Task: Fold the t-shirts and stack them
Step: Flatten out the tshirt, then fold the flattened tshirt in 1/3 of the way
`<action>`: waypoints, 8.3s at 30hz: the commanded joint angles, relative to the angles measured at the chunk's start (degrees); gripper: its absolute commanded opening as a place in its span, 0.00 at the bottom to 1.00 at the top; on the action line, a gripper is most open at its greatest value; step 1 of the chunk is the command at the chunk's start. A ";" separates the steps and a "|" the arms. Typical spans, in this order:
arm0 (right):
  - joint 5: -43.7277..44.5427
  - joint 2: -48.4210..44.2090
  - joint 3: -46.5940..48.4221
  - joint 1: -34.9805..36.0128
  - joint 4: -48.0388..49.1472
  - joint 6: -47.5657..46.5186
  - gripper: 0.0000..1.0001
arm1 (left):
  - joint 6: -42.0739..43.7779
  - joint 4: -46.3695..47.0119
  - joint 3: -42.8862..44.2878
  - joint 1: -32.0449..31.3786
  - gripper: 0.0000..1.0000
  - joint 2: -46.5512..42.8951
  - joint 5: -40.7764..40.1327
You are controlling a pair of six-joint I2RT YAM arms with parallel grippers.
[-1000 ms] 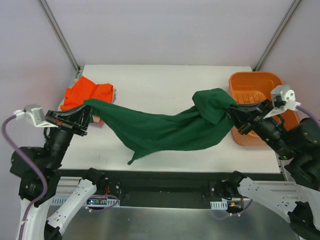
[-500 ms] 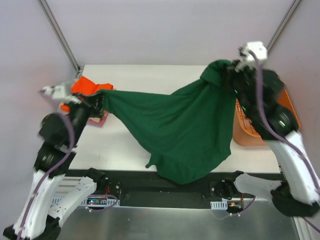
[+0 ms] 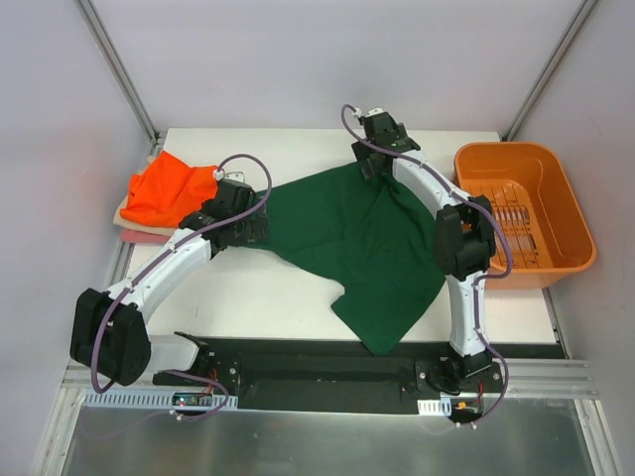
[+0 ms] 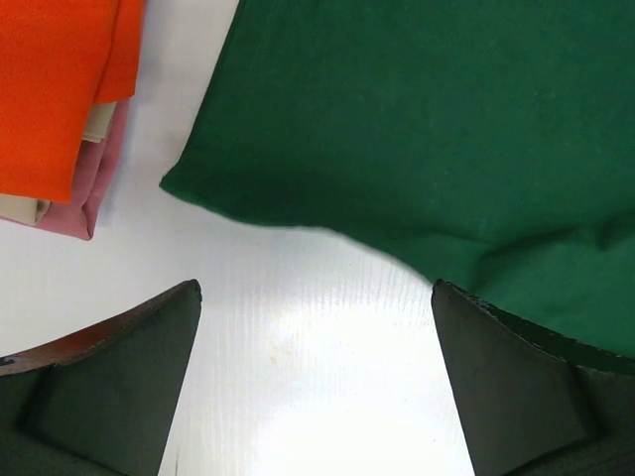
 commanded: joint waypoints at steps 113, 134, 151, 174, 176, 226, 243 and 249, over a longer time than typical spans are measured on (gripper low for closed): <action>2.68 -65.28 -73.61 10.29 -10.93 48.21 0.97 | -21.77 8.66 -17.98 7.23 0.00 -10.01 -9.75; -6.27 -66.23 -81.59 4.84 -6.89 56.12 0.86 | -20.97 7.42 -20.35 8.64 0.00 -15.90 -11.43; -10.84 -59.21 -82.39 4.93 -3.99 55.33 0.52 | -19.48 9.01 -21.76 8.64 0.00 -18.19 -10.72; 0.22 -73.10 -34.30 -0.35 -17.51 33.99 0.01 | -10.52 1.02 9.92 8.64 0.00 -25.04 -2.29; 0.66 -72.83 -25.14 -0.35 -18.57 31.08 0.01 | -9.65 -0.13 15.82 8.64 0.00 -25.83 -2.29; -11.90 3.45 13.85 -14.41 -10.94 27.29 0.01 | -8.15 1.01 49.34 15.40 0.00 51.33 5.18; -19.72 -25.78 -20.22 -14.94 -6.37 31.50 0.01 | -9.03 7.85 29.41 15.84 0.00 33.60 8.78; -22.89 -38.18 -34.47 -14.85 -4.70 34.32 0.01 | -8.24 10.50 21.14 15.84 0.00 26.03 9.84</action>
